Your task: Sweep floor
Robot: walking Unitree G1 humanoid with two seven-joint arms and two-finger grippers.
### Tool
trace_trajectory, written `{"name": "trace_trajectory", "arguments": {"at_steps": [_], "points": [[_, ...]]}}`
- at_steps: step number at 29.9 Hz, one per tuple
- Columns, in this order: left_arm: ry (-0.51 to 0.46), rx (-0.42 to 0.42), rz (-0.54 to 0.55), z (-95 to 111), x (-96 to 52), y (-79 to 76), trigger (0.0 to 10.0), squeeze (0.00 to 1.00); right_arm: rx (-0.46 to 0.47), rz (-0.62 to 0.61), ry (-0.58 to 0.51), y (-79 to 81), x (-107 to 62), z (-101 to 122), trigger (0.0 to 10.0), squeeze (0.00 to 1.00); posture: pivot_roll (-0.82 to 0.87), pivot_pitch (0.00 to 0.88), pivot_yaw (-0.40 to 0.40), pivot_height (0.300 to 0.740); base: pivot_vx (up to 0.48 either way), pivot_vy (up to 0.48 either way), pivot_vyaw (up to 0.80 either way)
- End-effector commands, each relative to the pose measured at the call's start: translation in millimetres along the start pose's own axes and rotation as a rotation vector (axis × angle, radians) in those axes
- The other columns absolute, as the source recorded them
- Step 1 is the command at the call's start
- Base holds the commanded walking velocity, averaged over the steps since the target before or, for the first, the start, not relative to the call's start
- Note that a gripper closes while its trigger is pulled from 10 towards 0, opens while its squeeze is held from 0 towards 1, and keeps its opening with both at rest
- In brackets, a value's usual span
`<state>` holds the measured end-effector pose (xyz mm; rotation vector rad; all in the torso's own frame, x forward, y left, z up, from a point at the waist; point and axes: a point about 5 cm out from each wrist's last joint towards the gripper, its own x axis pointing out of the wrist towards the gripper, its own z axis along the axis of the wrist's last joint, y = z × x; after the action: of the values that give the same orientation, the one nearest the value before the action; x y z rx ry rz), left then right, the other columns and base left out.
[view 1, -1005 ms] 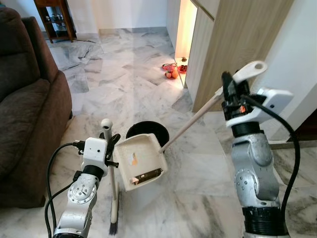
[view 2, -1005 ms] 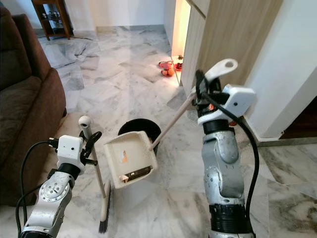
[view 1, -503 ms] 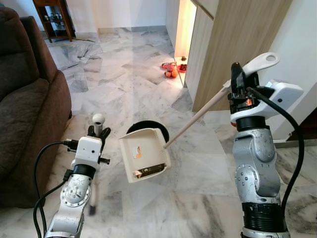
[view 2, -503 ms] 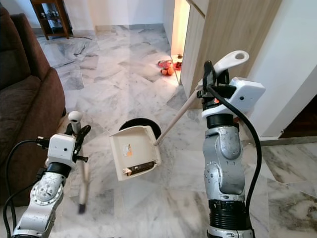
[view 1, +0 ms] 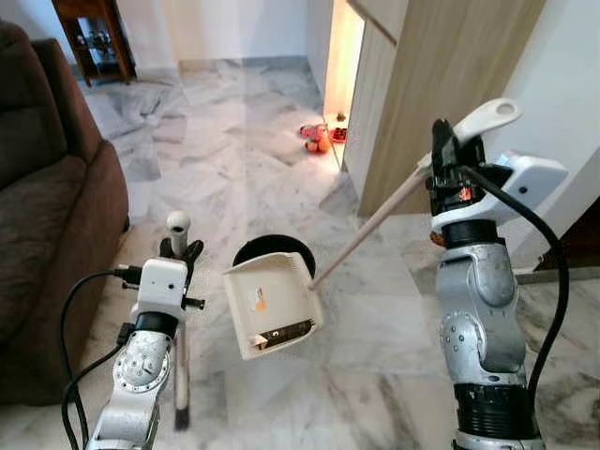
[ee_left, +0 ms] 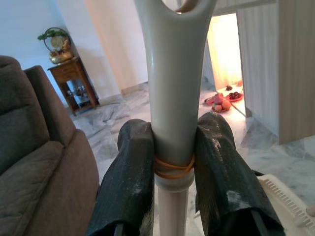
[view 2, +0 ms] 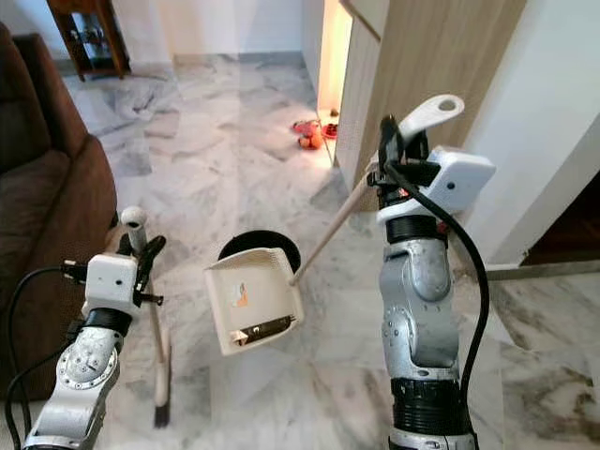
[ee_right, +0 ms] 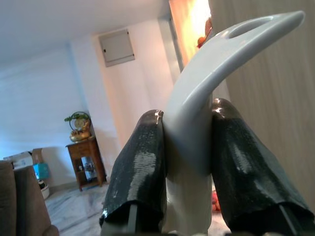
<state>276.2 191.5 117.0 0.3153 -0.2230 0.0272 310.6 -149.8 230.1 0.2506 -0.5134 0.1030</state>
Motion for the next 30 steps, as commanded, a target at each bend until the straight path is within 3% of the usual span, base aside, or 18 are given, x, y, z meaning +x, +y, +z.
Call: {"name": "trace_trajectory", "arguments": {"at_steps": [1, 30], "points": [[-0.07, 0.02, 0.013, 11.3, 2.4, 3.9, 10.0, 0.0, 0.021, 0.035, -0.099, 9.1, 6.5, 18.4, 10.0, 0.0, 0.07, 0.031, -0.014, 0.74, 0.352, 0.0, 0.0], [-0.078, 0.02, 0.024, 11.1, 3.8, 3.5, 10.0, 0.0, 0.054, 0.086, -0.099, 19.5, 5.6, 17.0, 10.0, 0.0, 0.08, 0.029, -0.021, 0.74, 0.358, 0.0, 0.05]]}}
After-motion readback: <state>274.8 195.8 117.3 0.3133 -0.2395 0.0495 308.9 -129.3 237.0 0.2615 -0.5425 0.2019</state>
